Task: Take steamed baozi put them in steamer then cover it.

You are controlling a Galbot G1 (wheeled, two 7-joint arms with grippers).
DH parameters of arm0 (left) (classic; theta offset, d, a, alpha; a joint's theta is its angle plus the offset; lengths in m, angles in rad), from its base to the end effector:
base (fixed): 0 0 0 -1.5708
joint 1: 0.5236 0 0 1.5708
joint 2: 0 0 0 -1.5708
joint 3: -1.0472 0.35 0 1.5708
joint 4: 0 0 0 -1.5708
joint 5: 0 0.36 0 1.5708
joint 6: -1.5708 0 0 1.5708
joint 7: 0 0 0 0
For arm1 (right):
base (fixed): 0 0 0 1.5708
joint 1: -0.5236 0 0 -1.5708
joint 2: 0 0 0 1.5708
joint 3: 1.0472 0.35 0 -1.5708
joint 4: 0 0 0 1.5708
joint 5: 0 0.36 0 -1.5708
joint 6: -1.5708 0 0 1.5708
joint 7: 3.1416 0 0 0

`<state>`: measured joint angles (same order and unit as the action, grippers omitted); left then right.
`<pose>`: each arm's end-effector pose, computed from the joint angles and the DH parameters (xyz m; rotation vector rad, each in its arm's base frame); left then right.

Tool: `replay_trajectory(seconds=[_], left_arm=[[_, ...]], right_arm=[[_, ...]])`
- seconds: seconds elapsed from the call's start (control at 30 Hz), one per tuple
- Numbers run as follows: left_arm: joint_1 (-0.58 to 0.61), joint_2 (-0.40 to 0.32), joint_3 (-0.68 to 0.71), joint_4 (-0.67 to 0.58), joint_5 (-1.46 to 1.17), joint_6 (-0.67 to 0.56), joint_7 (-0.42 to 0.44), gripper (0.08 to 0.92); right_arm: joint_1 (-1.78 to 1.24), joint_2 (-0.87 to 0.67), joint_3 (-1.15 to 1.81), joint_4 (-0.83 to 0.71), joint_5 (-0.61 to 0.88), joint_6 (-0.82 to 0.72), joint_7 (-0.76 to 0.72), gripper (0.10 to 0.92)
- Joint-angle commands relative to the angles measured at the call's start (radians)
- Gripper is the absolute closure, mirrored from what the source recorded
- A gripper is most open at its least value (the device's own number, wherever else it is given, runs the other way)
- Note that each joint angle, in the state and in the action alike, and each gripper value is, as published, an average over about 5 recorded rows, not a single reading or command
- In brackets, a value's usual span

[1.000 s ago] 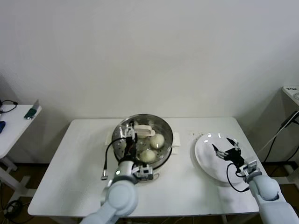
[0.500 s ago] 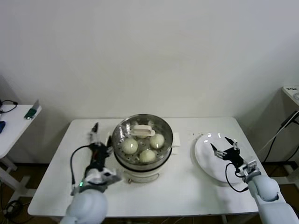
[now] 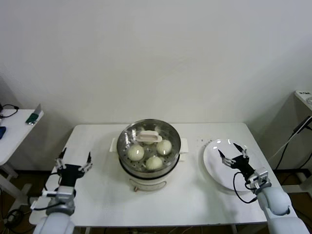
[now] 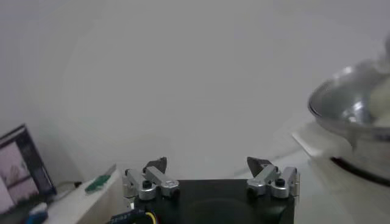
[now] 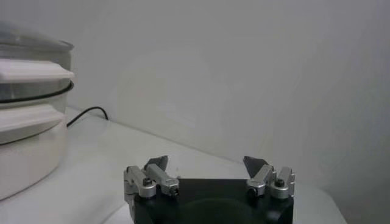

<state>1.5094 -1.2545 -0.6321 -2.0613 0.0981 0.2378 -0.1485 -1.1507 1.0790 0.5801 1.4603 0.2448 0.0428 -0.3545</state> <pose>0.2109 0.0888 -0.2847 0.2222 -2.9068 -0.6594 0.3208 -0.2018 -0.3691 0.4091 -2.9102 0.3264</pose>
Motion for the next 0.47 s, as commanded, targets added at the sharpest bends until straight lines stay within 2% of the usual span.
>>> replay_trajectory(seconds=[0.03, 0.47], left_arm=[[0.085, -0.108, -0.164, 0.160, -0.331, -0.449, 0.033, 0.177], [0.089, -0.106, -0.175, 0.181, -0.302, -0.451, 0.087, 0.177]], right_arm=[[-0.027, 0.024, 0.015, 0.022, 0.016, 0.039, -0.003, 0.203], [-0.036, 0.028, 0.029, 0.022, 0.019, 0.060, -0.008, 0.203]])
